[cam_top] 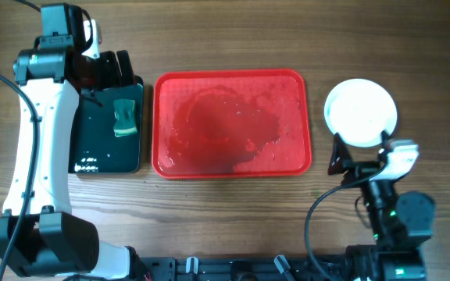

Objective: Clean dirty plates on tray and stack at the side

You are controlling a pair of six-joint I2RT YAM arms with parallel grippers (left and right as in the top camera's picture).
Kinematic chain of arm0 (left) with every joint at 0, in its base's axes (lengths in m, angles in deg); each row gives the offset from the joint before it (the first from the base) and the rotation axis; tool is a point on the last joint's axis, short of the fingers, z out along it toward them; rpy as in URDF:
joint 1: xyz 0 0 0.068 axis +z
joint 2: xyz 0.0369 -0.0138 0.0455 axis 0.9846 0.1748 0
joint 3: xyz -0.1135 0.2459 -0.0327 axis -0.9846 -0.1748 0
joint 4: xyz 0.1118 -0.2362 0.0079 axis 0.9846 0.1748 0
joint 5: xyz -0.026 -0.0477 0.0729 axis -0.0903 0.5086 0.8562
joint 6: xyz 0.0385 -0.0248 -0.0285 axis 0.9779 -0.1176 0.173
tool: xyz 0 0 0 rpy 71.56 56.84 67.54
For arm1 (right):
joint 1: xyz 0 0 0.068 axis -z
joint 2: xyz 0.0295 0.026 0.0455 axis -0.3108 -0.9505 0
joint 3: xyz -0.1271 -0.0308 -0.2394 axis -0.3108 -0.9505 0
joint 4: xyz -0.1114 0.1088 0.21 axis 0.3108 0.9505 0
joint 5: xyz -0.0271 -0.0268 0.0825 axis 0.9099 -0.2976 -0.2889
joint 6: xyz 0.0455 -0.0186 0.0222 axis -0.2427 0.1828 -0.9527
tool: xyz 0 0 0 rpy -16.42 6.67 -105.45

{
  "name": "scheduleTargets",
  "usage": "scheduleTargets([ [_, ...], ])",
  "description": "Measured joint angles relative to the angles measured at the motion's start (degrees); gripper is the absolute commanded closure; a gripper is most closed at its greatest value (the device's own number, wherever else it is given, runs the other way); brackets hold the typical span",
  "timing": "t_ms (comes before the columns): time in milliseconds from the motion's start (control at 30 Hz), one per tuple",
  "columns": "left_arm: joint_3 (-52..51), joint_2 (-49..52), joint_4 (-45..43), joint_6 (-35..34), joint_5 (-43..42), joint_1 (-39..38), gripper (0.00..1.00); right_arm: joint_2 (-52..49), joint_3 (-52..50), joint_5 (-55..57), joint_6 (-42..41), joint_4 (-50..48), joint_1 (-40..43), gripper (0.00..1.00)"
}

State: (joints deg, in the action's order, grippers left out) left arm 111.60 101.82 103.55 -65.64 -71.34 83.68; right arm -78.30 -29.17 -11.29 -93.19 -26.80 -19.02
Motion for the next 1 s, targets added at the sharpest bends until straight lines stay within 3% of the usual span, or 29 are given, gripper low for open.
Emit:
scheduleTargets([
  [300,0.00,0.00,-0.02,0.00,0.00,0.00,0.00,9.07,-12.83,0.81,0.02,-4.83,-0.02,0.00],
  [1000,0.00,0.00,0.00,0.00,0.00,0.00,0.00,12.11,-14.51,1.03,0.02,-8.90,0.00,0.00],
])
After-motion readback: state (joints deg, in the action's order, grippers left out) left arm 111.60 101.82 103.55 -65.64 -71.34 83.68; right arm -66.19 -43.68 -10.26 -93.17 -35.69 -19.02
